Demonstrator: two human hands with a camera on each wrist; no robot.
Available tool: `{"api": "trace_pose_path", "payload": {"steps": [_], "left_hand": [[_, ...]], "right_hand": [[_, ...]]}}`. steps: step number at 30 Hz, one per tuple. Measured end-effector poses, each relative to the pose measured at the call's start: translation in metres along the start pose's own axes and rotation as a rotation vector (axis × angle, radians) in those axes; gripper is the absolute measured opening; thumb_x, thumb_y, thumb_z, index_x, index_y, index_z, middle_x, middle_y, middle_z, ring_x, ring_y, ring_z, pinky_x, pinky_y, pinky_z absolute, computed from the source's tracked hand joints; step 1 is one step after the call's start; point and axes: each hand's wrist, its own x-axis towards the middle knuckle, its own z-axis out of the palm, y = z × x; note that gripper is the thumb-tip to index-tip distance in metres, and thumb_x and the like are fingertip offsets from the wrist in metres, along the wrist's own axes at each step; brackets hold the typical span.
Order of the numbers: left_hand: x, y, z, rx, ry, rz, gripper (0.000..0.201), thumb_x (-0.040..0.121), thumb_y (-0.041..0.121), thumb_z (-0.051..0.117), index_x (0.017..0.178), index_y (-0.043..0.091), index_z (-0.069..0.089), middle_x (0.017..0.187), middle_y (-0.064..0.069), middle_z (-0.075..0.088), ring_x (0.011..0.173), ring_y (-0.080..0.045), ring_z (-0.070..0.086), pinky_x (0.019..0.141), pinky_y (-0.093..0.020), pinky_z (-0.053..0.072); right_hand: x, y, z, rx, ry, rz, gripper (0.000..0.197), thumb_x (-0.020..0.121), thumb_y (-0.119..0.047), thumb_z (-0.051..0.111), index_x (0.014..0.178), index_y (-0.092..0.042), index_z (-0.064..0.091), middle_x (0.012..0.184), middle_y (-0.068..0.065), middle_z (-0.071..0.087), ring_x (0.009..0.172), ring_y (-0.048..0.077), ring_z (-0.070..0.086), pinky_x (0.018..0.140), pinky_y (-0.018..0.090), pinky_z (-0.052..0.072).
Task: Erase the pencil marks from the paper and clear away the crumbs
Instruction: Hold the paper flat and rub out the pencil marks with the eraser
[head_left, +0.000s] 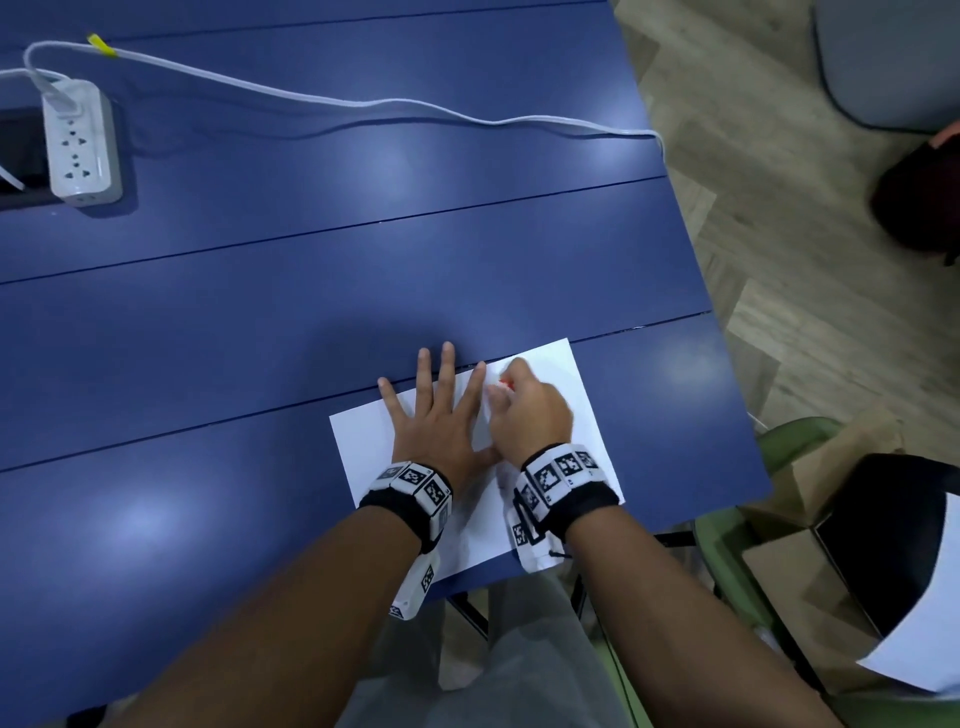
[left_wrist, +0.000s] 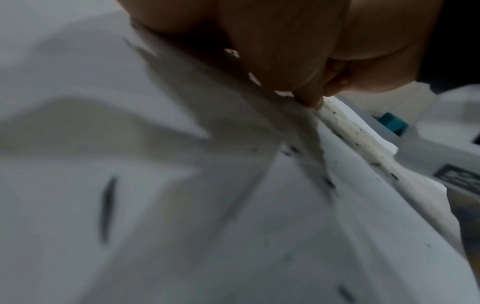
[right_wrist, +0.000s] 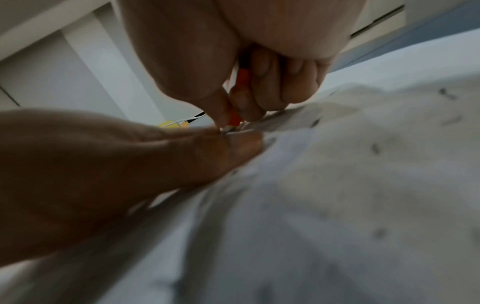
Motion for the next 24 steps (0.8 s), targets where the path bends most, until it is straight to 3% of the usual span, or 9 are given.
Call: {"api": "trace_pose_path", "payload": {"steps": [2,5,10,14,15,18,19,24], "left_hand": [[0.0,0.002,-0.001,0.002,-0.009,0.0,0.105,0.071,0.091,0.003,0.156,0.035,-0.02,0.162,-0.007,-0.035,0.149,-0.035,-0.031,0.11,-0.077,-0.012],[-0.001,0.002,-0.003,0.012,-0.02,0.004,0.105,0.067,0.091,-0.008,0.153,0.033,-0.027,0.161,-0.007,-0.036,0.148,-0.035,-0.033,0.109,-0.077,-0.012],[0.0,0.001,-0.003,-0.005,-0.022,0.001,0.104,0.078,0.091,0.019,0.157,0.034,-0.019,0.162,-0.007,-0.035,0.149,-0.034,-0.032,0.11,-0.077,-0.009],[-0.002,0.002,-0.006,0.006,-0.035,0.004,0.111,0.061,0.093,-0.022,0.155,0.033,-0.025,0.161,-0.007,-0.037,0.148,-0.035,-0.034,0.109,-0.077,-0.013],[-0.002,0.002,-0.006,0.008,-0.035,0.002,0.11,0.062,0.094,-0.019,0.155,0.033,-0.025,0.161,-0.007,-0.037,0.148,-0.035,-0.034,0.109,-0.077,-0.013],[0.0,0.002,-0.004,-0.002,-0.031,-0.002,0.104,0.078,0.092,0.015,0.157,0.034,-0.02,0.161,-0.007,-0.036,0.148,-0.034,-0.033,0.11,-0.077,-0.01],[-0.001,0.003,-0.003,-0.001,-0.024,-0.002,0.104,0.08,0.091,0.019,0.157,0.034,-0.02,0.161,-0.007,-0.036,0.148,-0.034,-0.033,0.11,-0.077,-0.01],[-0.002,0.002,-0.003,-0.003,0.0,0.001,0.102,0.08,0.092,0.017,0.157,0.034,-0.02,0.161,-0.005,-0.038,0.147,-0.033,-0.036,0.108,-0.076,-0.016]], "right_hand": [[0.002,0.001,0.0,-0.019,-0.014,-0.021,0.015,0.095,-0.032,0.051,0.097,-0.018,0.049,0.072,0.001,0.054,0.073,0.03,0.056,0.063,0.033,0.043],[0.014,0.007,-0.003,0.017,0.05,0.076,0.014,0.095,-0.033,0.051,0.096,-0.019,0.049,0.073,0.001,0.056,0.073,0.03,0.057,0.061,0.031,0.039],[0.004,-0.003,0.005,0.007,-0.009,-0.012,0.015,0.096,-0.032,0.049,0.097,-0.017,0.049,0.072,0.0,0.053,0.069,0.028,0.051,0.061,0.031,0.038],[0.018,0.007,-0.005,0.012,0.065,0.048,0.016,0.095,-0.033,0.051,0.096,-0.018,0.048,0.073,0.003,0.058,0.073,0.032,0.057,0.06,0.032,0.039],[0.017,0.005,-0.004,0.031,0.062,0.054,0.015,0.095,-0.033,0.051,0.096,-0.018,0.048,0.074,0.004,0.059,0.073,0.032,0.058,0.06,0.032,0.04],[0.006,0.0,0.0,0.01,-0.004,-0.037,0.014,0.095,-0.032,0.051,0.096,-0.018,0.048,0.075,0.005,0.06,0.072,0.03,0.058,0.062,0.034,0.046],[0.004,0.003,-0.002,-0.011,-0.009,-0.054,0.014,0.095,-0.031,0.051,0.097,-0.018,0.049,0.075,0.006,0.061,0.073,0.031,0.057,0.063,0.035,0.047],[0.026,0.036,-0.023,0.019,0.103,0.095,0.014,0.094,-0.029,0.05,0.096,-0.015,0.051,0.07,0.005,0.056,0.071,0.034,0.055,0.058,0.032,0.036]]}}
